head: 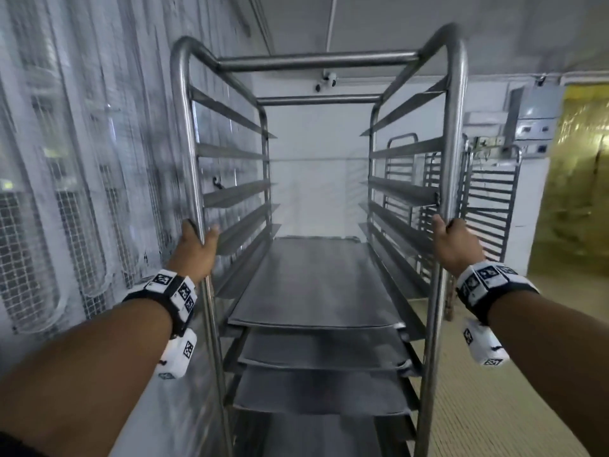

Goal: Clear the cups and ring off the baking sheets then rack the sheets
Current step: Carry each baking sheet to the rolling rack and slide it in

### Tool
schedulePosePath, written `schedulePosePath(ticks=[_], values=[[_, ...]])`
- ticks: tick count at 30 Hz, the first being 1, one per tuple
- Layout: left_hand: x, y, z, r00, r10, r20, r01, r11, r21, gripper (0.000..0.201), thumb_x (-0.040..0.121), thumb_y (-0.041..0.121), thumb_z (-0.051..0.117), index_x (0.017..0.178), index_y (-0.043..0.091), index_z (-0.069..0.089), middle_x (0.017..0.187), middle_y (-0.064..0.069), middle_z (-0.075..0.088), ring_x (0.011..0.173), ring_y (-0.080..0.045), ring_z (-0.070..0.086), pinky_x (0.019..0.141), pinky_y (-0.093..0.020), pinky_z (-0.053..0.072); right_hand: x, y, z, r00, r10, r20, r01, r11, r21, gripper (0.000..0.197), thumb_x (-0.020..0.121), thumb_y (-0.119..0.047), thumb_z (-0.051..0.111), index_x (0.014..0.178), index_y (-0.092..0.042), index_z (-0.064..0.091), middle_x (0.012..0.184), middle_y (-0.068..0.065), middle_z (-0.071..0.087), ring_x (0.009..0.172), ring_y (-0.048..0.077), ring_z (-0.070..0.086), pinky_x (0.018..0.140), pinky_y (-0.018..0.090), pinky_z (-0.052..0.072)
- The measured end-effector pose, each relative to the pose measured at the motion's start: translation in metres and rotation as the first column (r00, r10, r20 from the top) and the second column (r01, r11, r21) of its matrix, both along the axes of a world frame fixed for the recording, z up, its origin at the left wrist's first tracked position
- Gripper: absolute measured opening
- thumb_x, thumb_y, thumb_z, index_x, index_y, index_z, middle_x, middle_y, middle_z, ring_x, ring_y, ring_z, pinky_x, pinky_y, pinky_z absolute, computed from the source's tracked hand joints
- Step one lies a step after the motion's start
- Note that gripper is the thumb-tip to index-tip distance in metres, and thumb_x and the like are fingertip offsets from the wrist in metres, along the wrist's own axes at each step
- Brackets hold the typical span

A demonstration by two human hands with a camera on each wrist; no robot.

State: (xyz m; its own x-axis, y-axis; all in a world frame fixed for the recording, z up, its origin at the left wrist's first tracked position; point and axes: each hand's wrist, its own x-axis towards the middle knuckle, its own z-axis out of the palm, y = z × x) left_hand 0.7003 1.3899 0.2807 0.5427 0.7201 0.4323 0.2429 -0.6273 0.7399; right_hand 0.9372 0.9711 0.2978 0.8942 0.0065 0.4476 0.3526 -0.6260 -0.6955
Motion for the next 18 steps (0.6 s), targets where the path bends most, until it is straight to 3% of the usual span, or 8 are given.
schedulePosePath(ticks=[5,7,11,14,18], values=[[0.02,-0.009,0.038,0.987,0.085,0.134,-0.08,0.996,-0.04,0.082,0.103,0.059,0.032,0.161,0.011,-0.001,0.163,-0.026,0.026,0.142,-0.046,0.039,0.116,-0.051,0.031,0.002,0.011,0.033,0.998,-0.023,0.055,0.019,0.997,0.072,0.056,0.103,-0.052,0.029,0.126,-0.001,0.039,0.123,0.039,0.056,0.111,0.052,0.056,0.087,0.049,0.042],[0.026,-0.012,0.041,0.973,0.132,0.19,-0.124,0.991,-0.053,0.074,0.105,0.053,0.031,0.16,0.01,0.008,0.156,-0.03,0.036,0.134,-0.05,0.046,0.108,-0.053,0.036,0.003,0.015,0.031,0.996,-0.029,0.085,0.02,0.995,0.103,0.048,0.104,-0.049,0.029,0.119,-0.004,0.037,0.118,0.04,0.057,0.106,0.053,0.058,0.079,0.047,0.038],[0.038,-0.003,0.026,0.935,0.18,0.305,-0.192,0.981,0.009,0.054,0.108,0.047,0.03,0.144,0.006,0.028,0.121,-0.038,0.06,0.101,-0.053,0.062,0.076,-0.047,0.043,0.013,0.02,0.018,0.986,-0.021,0.168,-0.007,0.986,0.164,0.037,0.104,-0.051,0.027,0.104,-0.014,0.028,0.1,0.036,0.062,0.09,0.049,0.062,0.07,0.043,0.037],[0.046,0.011,0.015,0.9,0.199,0.388,-0.254,0.962,0.097,0.051,0.105,0.055,0.027,0.129,0.009,0.033,0.095,-0.033,0.067,0.081,-0.049,0.066,0.067,-0.048,0.052,0.024,0.024,0.009,0.97,-0.05,0.237,0.0,0.979,0.204,0.046,0.102,-0.058,0.026,0.11,-0.013,0.032,0.083,0.023,0.06,0.076,0.043,0.063,0.067,0.045,0.047],[0.055,0.025,0.008,0.881,0.189,0.434,-0.273,0.952,0.138,0.05,0.103,0.06,0.027,0.127,0.016,0.03,0.079,-0.025,0.066,0.066,-0.041,0.065,0.061,-0.05,0.056,0.043,0.03,0.002,0.94,-0.106,0.325,0.01,0.959,0.284,0.048,0.102,-0.055,0.032,0.108,-0.008,0.039,0.077,0.022,0.059,0.068,0.038,0.06,0.063,0.045,0.049]])
